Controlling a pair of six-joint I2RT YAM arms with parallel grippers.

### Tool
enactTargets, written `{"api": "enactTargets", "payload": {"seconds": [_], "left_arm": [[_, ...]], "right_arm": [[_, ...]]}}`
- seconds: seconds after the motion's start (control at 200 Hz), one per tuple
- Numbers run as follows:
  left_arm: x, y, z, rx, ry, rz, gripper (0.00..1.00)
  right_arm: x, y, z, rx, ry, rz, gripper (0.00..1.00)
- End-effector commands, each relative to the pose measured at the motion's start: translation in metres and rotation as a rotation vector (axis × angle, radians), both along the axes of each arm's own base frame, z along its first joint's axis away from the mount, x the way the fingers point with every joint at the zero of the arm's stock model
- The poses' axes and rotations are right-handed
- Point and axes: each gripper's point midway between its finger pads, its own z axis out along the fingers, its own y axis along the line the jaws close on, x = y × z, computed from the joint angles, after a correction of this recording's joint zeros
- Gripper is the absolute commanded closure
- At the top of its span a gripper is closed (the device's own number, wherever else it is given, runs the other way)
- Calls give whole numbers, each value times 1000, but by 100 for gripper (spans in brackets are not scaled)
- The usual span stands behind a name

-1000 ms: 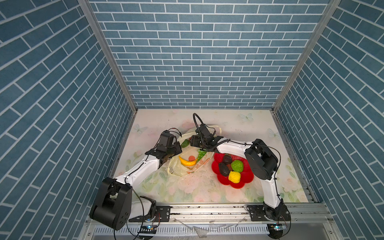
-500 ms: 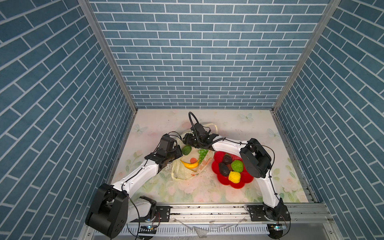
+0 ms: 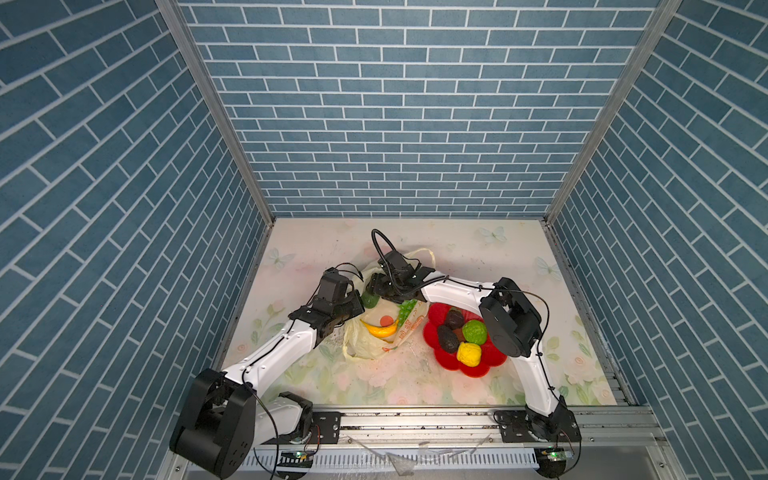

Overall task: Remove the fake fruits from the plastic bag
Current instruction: 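Move the right gripper back to the bag while the left gripper lifts the bag edge, then grasp the dark green fruit inside the bag with the right gripper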

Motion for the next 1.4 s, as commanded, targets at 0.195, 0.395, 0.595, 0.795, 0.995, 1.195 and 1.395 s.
{"api": "enactTargets", "payload": {"seconds": [0.195, 0.395, 0.595, 0.795, 0.995, 1.195, 1.395], "left_arm": [[-3, 2, -5, 15, -5, -3, 100], [-1, 1, -8, 13, -2, 0, 100], [-1, 2, -9, 22, 0, -1, 100], [1, 1, -12, 21, 5, -3, 100], [2, 0, -13, 21, 7, -4, 100], [2, 1, -14, 30, 10, -5, 100], [8, 3, -15, 52, 12, -9, 100]], "right_arm": [[-10, 20, -21, 23, 104, 15, 26], [-12, 27, -29, 27, 131, 36, 30], [-10, 25, -20, 43, 96, 32, 41], [-8, 23, -12, 62, 65, 29, 45], [-8, 21, -7, 69, 48, 30, 44], [-7, 21, -1, 102, 16, 32, 46], [-4, 7, 38, 113, -101, 38, 47]]}}
